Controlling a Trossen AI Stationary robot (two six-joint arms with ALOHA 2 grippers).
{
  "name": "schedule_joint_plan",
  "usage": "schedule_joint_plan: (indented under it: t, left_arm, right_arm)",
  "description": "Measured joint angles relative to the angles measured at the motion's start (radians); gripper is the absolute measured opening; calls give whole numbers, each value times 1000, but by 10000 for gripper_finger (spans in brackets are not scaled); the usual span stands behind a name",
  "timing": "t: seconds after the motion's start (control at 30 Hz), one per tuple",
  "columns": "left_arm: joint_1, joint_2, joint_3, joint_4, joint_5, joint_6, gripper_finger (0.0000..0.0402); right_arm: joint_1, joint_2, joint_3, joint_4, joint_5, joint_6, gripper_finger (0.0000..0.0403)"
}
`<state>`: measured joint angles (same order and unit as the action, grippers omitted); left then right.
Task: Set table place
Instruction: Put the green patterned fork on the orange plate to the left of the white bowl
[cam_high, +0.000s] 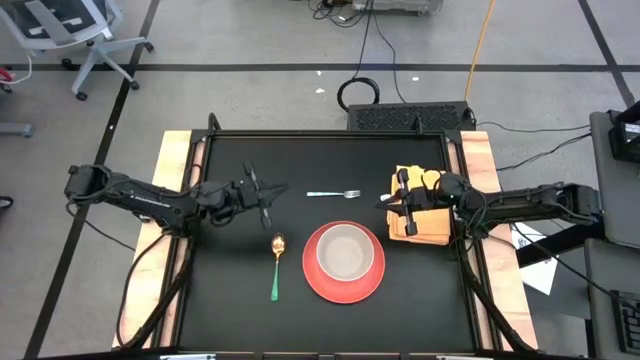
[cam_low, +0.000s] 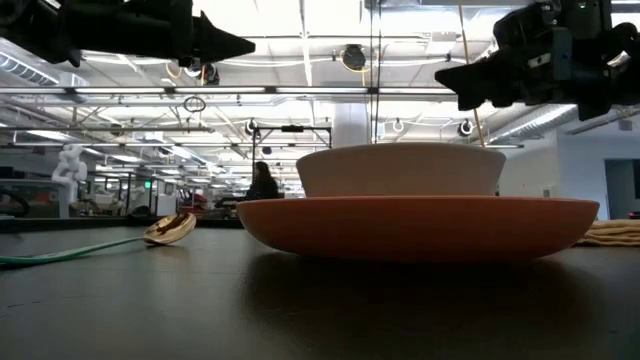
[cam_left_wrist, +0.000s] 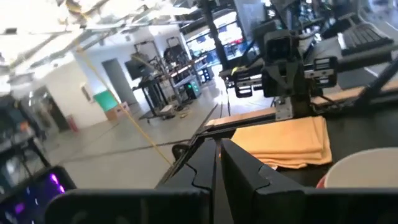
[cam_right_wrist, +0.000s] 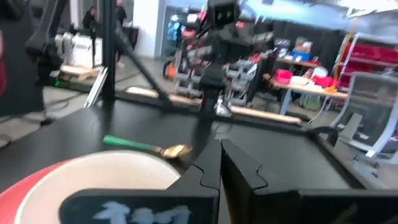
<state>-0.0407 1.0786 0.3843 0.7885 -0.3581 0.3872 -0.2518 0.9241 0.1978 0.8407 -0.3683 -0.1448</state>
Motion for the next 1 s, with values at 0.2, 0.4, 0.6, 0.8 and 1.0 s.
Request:
schedule_joint_plan:
  t: [0.2,0.4,0.6,0.8,1.0]
  left_arm:
    - [84,0,0,-82,33,-244,31]
    - [216,0,88,-361,225,-386,31]
    - [259,0,161,-395,280,-335,31]
    - [303,0,220,-440,283,-319,31]
    - [346,0,268,-522,283,-325,31]
  right_arm:
    - [-21,0,0,108,0,52,0]
    - [-23,0,0,47,0,60,0]
    - [-22,0,0,-80,0,80,0]
    - [-22,0,0,-90,0,79,0]
    - [-22,0,0,-89,0,77,0]
